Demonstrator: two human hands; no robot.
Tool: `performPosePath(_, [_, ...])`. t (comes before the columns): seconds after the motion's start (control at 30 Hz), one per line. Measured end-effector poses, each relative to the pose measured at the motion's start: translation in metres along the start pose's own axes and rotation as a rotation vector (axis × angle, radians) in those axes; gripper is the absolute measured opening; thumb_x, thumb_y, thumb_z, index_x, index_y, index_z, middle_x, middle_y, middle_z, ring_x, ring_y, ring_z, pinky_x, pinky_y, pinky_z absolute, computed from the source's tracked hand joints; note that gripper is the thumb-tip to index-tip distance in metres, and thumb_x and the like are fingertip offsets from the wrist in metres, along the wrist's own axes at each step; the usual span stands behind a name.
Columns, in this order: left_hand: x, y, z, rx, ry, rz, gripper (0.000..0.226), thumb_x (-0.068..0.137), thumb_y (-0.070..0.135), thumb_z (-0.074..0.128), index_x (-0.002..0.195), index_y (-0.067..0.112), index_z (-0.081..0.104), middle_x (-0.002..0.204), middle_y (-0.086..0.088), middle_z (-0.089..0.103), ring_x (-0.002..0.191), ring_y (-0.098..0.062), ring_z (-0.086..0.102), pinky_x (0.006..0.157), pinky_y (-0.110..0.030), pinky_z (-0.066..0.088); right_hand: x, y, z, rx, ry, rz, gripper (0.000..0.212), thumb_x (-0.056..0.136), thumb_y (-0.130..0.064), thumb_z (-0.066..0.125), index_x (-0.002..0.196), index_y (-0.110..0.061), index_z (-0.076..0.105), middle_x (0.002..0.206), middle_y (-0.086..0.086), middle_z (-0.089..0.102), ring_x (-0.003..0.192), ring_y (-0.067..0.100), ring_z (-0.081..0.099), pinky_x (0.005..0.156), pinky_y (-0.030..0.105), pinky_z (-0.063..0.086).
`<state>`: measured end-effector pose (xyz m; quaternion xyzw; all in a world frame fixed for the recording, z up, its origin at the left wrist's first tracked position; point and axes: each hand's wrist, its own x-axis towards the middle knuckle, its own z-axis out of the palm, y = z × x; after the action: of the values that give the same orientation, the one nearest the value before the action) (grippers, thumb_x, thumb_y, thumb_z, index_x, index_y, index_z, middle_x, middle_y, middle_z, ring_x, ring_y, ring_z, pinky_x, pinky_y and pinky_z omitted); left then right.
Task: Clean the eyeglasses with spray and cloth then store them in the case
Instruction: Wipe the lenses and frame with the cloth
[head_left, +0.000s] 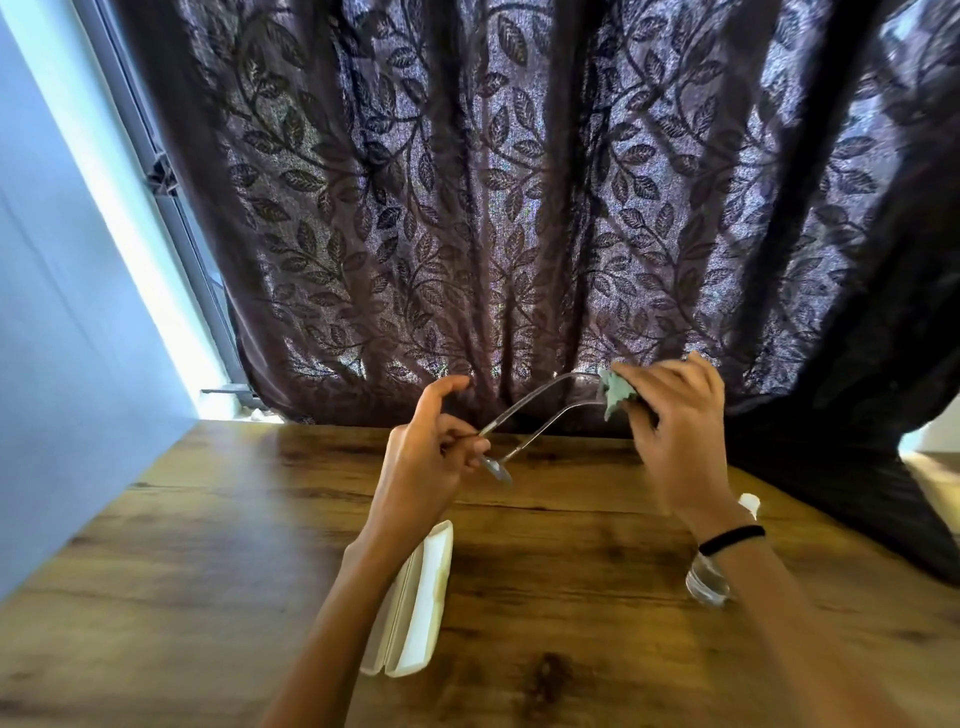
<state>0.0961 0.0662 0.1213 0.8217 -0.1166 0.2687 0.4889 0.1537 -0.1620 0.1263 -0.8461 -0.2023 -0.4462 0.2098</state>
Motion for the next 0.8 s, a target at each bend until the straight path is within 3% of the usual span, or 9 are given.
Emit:
performPosePath(0.13, [0.001,0.003,0.001,0.014,-0.016,0.024,0.054,0.077,-0.007,0.066,0.122,0.012,0.045,0.068,0.005,0.067,0.058,-0.005,0.063,0.060,-0.015,0.053,0.008,-0.008,0.005,-0.040,-0.035,-0.145,0.034,0.074,-0.003,0.064,0.107,-0.011,0.067,0.095,0.003,0.071,0.098,0.015,0.045,0.106,0.040,0.021])
performPosePath(0.27, [0.000,0.006,0.007,0.022,-0.032,0.049,0.055,0.077,-0.006,0.067,0.124,0.013,0.045,0.068,0.008,0.066,0.059,-0.003,0.064,0.062,-0.021,0.056,0.007,-0.030,0.012,-0.014,-0.091,-0.269,0.035,0.078,-0.008,0.044,0.104,-0.012,0.068,0.094,0.000,0.071,0.097,0.014,0.046,0.105,0.041,0.022])
performPosePath(0.43, [0.000,0.006,0.010,0.031,-0.015,0.028,0.061,0.074,-0.015,0.061,0.124,0.016,0.046,0.069,0.012,0.066,0.065,0.000,0.065,0.064,-0.011,0.051,-0.005,-0.057,0.021,0.005,-0.160,-0.453,0.033,0.075,-0.005,0.055,0.104,-0.013,0.065,0.096,0.000,0.068,0.101,0.016,0.045,0.107,0.042,0.023])
performPosePath(0.67, [-0.002,0.005,0.009,0.012,-0.014,0.043,0.057,0.076,-0.013,0.061,0.122,0.017,0.048,0.070,0.012,0.067,0.065,0.001,0.066,0.067,-0.016,0.054,-0.008,-0.055,0.026,-0.085,-0.169,-0.472,0.029,0.078,-0.012,0.059,0.106,-0.017,0.065,0.098,-0.003,0.067,0.100,0.018,0.049,0.107,0.044,0.026])
performPosePath(0.8, [-0.002,-0.001,0.010,-0.034,-0.014,0.041,0.050,0.078,-0.006,0.066,0.120,0.016,0.049,0.073,0.010,0.069,0.064,-0.001,0.066,0.065,-0.016,0.055,-0.004,-0.042,0.020,-0.088,-0.118,-0.394,0.028,0.081,-0.012,0.048,0.103,-0.017,0.066,0.095,-0.003,0.069,0.096,0.017,0.051,0.104,0.043,0.027])
